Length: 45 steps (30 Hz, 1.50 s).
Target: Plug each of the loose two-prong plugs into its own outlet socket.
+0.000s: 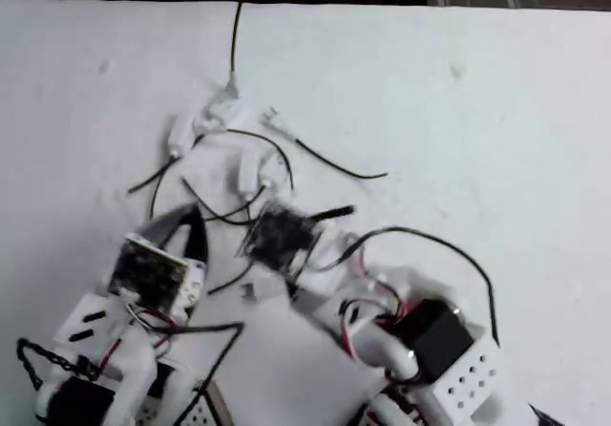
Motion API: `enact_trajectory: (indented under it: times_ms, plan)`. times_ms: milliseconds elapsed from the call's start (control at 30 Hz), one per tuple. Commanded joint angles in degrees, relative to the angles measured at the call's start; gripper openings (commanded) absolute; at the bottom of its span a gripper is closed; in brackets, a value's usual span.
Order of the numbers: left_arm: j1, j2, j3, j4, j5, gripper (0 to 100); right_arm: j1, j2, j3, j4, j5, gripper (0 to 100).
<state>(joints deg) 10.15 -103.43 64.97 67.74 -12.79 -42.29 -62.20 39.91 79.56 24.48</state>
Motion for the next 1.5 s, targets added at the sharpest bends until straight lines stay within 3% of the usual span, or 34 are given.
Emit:
enact_trajectory:
  times_ms: [0, 200, 367, 533, 733, 1100, 1467]
  plan:
    - [-5.05, -0.04, -1.67, -1.49, -0.26, 3, 7.34, 0.13, -0.35, -1.27, -0.18, 1.8]
    - [-5.49, 6.37, -0.79, -4.22, -3.87, 2, 16.13, 0.13, 4.92, -5.85, -0.35, 1.8]
    - [-5.58, 27.38, -5.8, -10.64, -3.87, 2, 20.79, 0.13, 12.13, -13.49, -0.35, 1.8]
    - [-5.32, 51.38, -18.55, -12.4, -4.13, 3, 23.34, 0.13, 14.59, -17.71, -0.35, 1.8]
    - [-5.23, 74.95, -32.18, -12.13, -3.87, 26, 26.42, 0.13, 16.44, -20.88, -0.26, 1.8]
    - [-5.23, 108.62, -51.96, -12.57, -3.87, 26, 26.24, 0.22, 17.05, -20.7, 0.26, 1.8]
    - [-5.23, 125.85, -64.88, -12.57, 1.85, 26, 19.47, 0.22, 19.16, -20.53, -0.09, 1.8]
